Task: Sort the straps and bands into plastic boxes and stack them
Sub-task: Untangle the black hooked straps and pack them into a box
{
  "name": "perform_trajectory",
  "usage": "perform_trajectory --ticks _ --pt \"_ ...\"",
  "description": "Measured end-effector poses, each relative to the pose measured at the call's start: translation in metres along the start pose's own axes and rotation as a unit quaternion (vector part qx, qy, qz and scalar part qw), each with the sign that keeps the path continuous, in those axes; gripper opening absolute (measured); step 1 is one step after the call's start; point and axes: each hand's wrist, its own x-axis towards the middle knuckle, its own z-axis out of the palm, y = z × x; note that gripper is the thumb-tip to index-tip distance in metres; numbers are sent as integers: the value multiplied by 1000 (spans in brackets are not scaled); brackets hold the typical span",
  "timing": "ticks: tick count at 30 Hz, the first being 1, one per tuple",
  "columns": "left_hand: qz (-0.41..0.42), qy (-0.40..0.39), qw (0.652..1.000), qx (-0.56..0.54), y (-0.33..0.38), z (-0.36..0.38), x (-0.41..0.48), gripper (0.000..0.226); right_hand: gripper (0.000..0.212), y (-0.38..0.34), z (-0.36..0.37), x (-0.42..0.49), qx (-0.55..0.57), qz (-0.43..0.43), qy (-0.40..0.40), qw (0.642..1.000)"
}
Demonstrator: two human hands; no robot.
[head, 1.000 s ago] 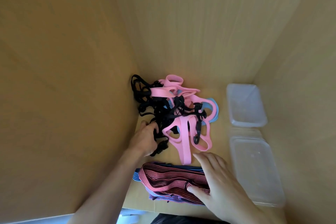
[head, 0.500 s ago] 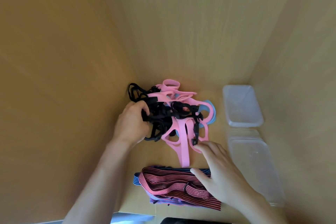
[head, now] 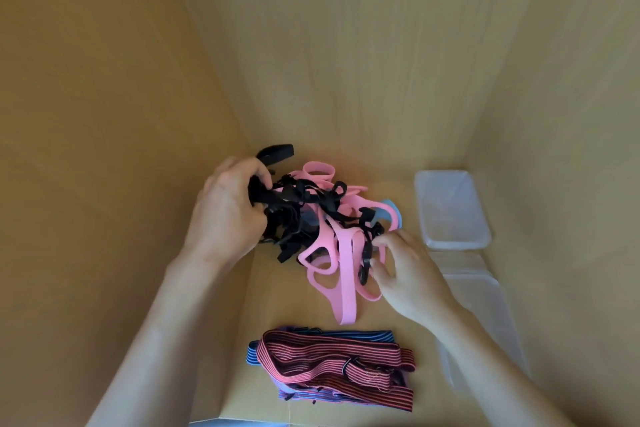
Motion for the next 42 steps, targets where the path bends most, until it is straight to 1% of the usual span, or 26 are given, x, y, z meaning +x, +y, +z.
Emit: perform_trajectory --ticks 5,8,11,13,15,16,18,19,20,22,24,27,29,34,37,39,42 --pt "19 34 999 -4 14 -23 4 40 12 -7 0 22 12 0 12 1000" --pt "26 60 998 2 19 -36 5 41 14 -14 4 28 38 -6 6 999" --pt "31 77 997 -3 22 -45 3 41 12 -23 11 30 75 -32 28 996" --pt "36 84 996 -8 23 -48 2 41 10 -33 15 31 98 -69 55 991" --pt "33 81 996 -12 24 -46 2 41 20 -44 20 35 101 -123 62 985" --pt "30 75 997 -14 24 -44 2 40 30 -50 24 38 85 -151 53 983" --pt "27 60 998 -24 25 -37 1 40 52 -55 35 47 10 -190 25 981" --pt "25 55 998 -29 24 -33 1 41 57 -56 41 52 -39 -196 9 980" --pt "23 51 998 -33 23 -29 2 41 57 -54 48 56 -85 -190 -11 978" --pt "17 48 998 -31 18 -22 2 41 51 -48 57 61 -142 -162 -45 975" --pt "7 49 999 -21 10 -16 3 42 43 -39 61 62 -143 -148 -50 977" --pt "-15 58 998 6 -4 -10 3 42 27 -28 57 56 -78 -141 -24 987" --pt "-30 63 997 31 -14 -5 3 41 22 -22 50 51 -30 -121 -5 992" --pt "-61 51 995 52 -28 6 0 38 28 -11 34 39 29 -80 23 996" --pt "-67 20 995 71 -37 17 0 38 30 -4 30 33 62 -44 31 997" --pt "-75 -15 994 82 -43 29 -1 40 27 0 28 30 79 -15 18 997" --pt "-86 -69 990 87 -54 54 -5 41 29 3 26 27 87 5 5 996"
